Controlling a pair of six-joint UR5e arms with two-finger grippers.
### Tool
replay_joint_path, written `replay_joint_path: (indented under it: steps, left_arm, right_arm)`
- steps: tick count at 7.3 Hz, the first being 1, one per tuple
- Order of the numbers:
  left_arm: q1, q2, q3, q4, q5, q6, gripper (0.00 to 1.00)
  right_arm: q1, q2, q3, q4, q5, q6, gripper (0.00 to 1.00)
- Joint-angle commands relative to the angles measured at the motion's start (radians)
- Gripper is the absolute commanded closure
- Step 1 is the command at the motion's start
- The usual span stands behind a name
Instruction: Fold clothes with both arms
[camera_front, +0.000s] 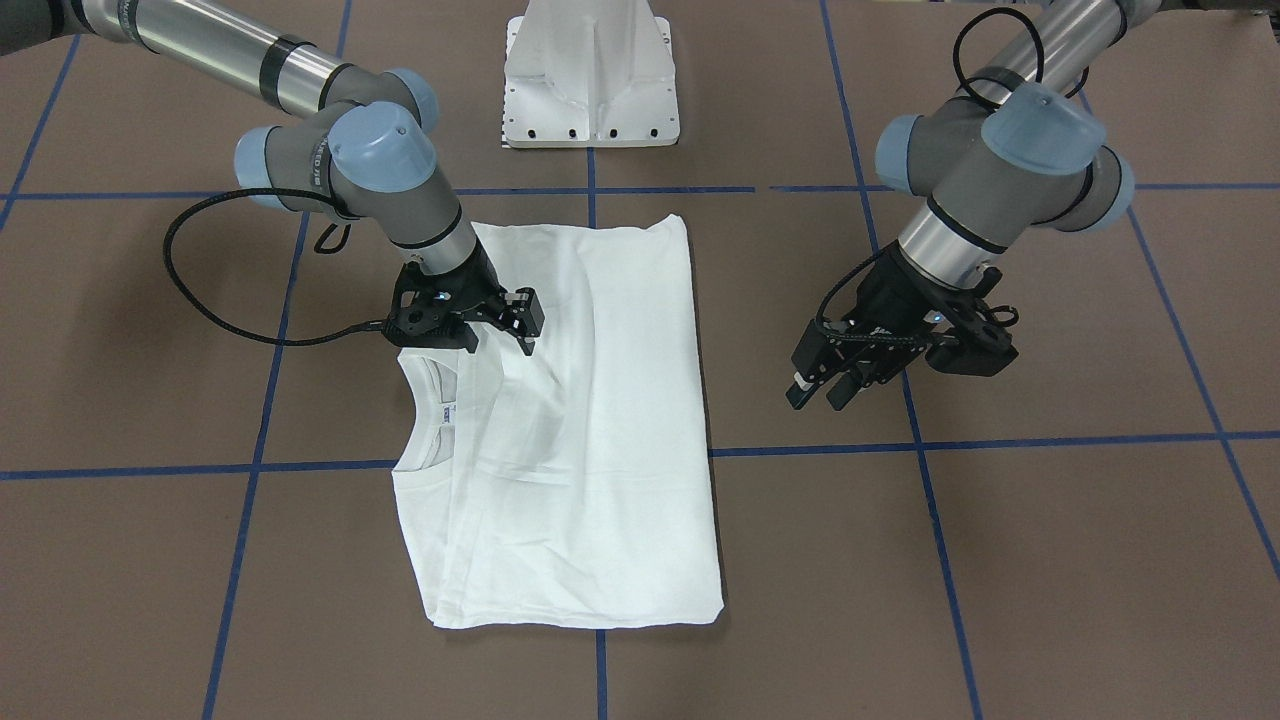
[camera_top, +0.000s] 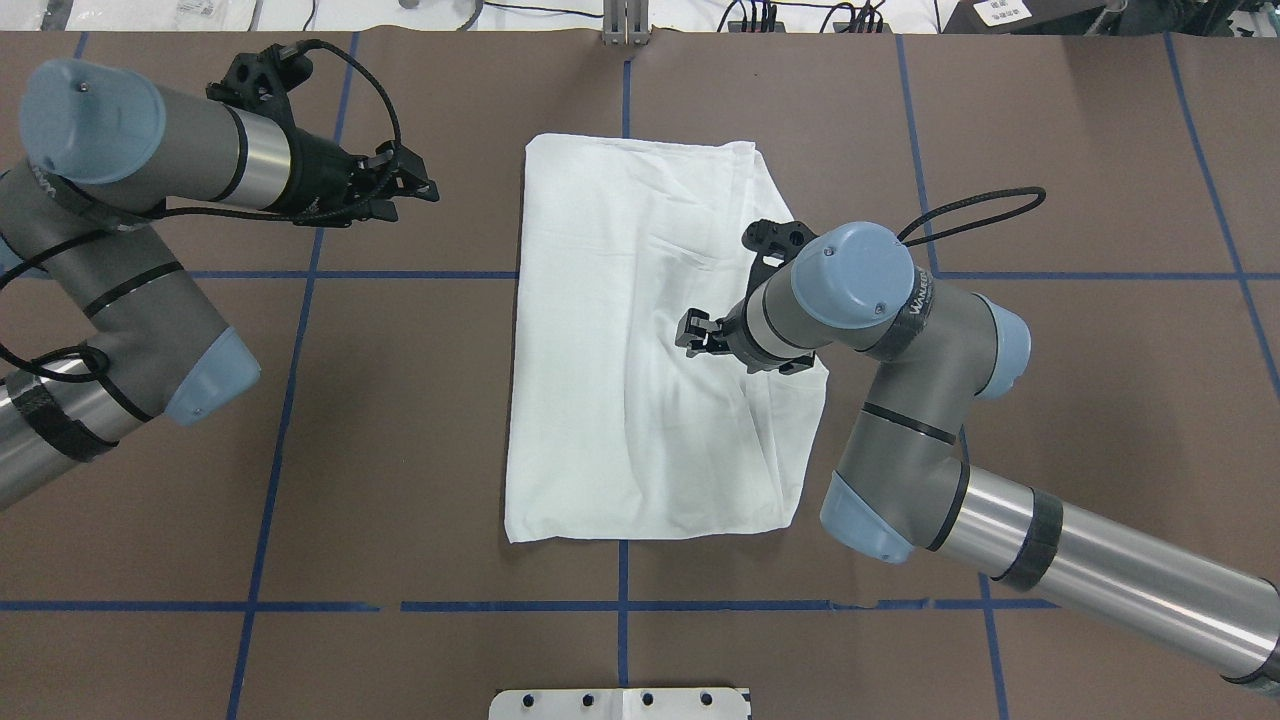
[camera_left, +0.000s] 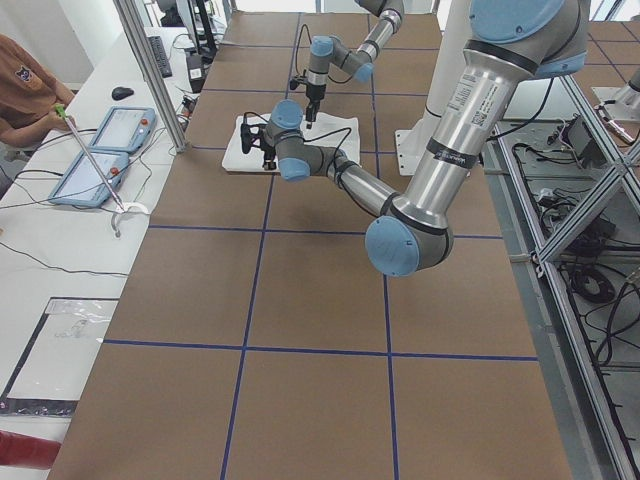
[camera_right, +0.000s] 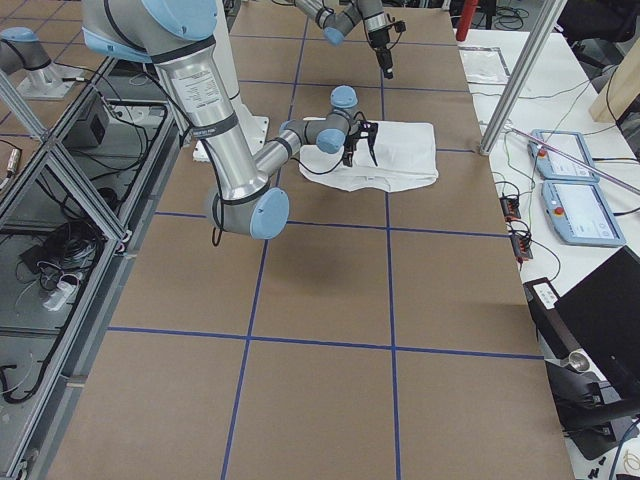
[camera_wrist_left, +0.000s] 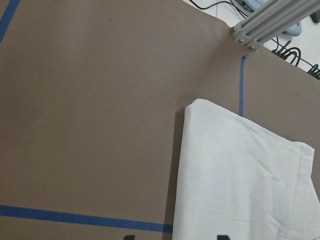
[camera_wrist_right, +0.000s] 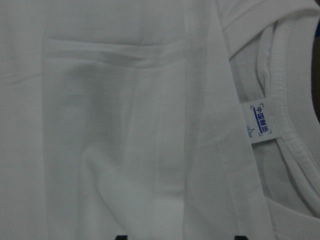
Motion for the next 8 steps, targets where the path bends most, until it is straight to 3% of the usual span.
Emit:
replay_joint_path:
  steps: [1,2,3,4,5,6,8]
  left_arm:
    - [0.002,-0.001,0.001,0.0,0.001,0.0,0.37]
    - [0.0,0.001,0.001,0.0,0.001,0.0,0.37]
    - [0.0,0.001,0.001,0.0,0.001,0.0,0.37]
    - [0.0,-0.001,0.001,0.0,0.001,0.0,0.37]
    - [0.0,-0.001,0.0,0.0,0.001,0.0,0.36]
    - [0.002,-0.001,0.0,0.0,0.001,0.0,0.36]
    - [0.002,-0.001,0.0,0.0,0.001,0.0,0.36]
  right_arm:
    - [0.002,0.001,-0.013,0.026,-0.001,-0.002,0.24]
    - [0.002,-0.001,-0.023,0.039,0.0,-0.001,0.28]
    - [0.0,0.001,-0.023,0.051,0.0,0.004,0.44]
    - [0.0,0.001,-0.023,0.051,0.0,0.004,0.62]
    - [0.002,0.001,-0.023,0.051,0.003,0.004,0.93]
    - [0.002,-0.001,-0.023,0.051,0.005,0.002,1.0]
    - [0.002,-0.001,-0.02,0.053,0.011,-0.002,1.0]
